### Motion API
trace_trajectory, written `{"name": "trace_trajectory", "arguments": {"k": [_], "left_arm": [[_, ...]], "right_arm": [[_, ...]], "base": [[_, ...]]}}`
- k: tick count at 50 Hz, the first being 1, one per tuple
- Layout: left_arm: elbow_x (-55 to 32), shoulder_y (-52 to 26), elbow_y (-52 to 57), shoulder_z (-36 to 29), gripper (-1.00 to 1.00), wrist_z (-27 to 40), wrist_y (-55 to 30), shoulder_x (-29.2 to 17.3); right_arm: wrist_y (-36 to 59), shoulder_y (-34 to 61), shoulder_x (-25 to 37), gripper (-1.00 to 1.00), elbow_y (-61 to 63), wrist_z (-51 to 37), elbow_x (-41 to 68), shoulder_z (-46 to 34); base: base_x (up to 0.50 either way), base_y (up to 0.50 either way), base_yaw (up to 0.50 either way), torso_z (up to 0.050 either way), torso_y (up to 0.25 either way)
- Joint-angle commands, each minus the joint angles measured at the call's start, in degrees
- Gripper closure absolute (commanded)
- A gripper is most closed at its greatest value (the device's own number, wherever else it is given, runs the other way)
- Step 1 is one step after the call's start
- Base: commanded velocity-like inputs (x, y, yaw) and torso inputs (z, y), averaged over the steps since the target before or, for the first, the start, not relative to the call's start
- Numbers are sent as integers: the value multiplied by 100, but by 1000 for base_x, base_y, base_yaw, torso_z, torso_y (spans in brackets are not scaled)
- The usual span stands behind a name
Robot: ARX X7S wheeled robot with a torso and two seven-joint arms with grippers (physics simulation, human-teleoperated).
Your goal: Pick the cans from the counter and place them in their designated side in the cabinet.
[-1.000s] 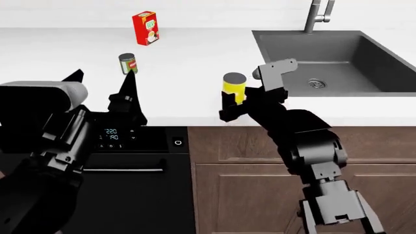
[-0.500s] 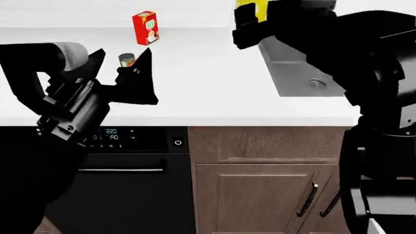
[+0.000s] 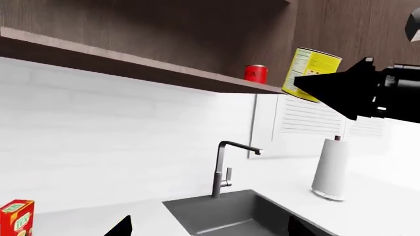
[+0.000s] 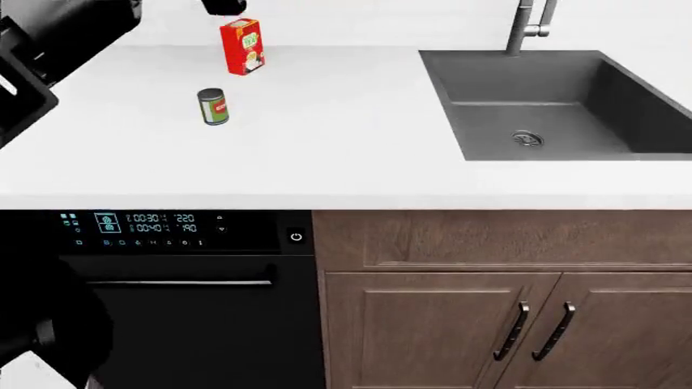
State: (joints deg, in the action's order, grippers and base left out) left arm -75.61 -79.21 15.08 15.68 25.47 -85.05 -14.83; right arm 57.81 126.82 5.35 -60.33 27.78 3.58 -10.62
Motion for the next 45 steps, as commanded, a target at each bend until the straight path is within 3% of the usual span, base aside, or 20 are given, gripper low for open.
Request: {"name": "trace_trajectory", "arguments": {"k": [1, 19, 28, 45], "left_arm": [[-536, -1087, -968, -207, -100, 347, -115, -86], [-614, -2276, -2006, -347, -100, 485, 198, -119], [-831, -2144, -1883, -368, -100, 532, 196, -164], [-903, -2018, -1622, -481, -100, 380, 397, -261]], "right_arm": [[-371, 818, -332, 100, -825, 163, -1354, 833], [-371, 818, -332, 100, -825, 163, -1354, 833], [-371, 818, -332, 100, -825, 163, -1354, 833], [-371, 818, -332, 100, -825, 163, -1354, 833]], "base": [[0, 0, 0, 0, 0], [0, 0, 0, 0, 0], [0, 0, 0, 8, 0], [0, 0, 0, 44, 0]]}}
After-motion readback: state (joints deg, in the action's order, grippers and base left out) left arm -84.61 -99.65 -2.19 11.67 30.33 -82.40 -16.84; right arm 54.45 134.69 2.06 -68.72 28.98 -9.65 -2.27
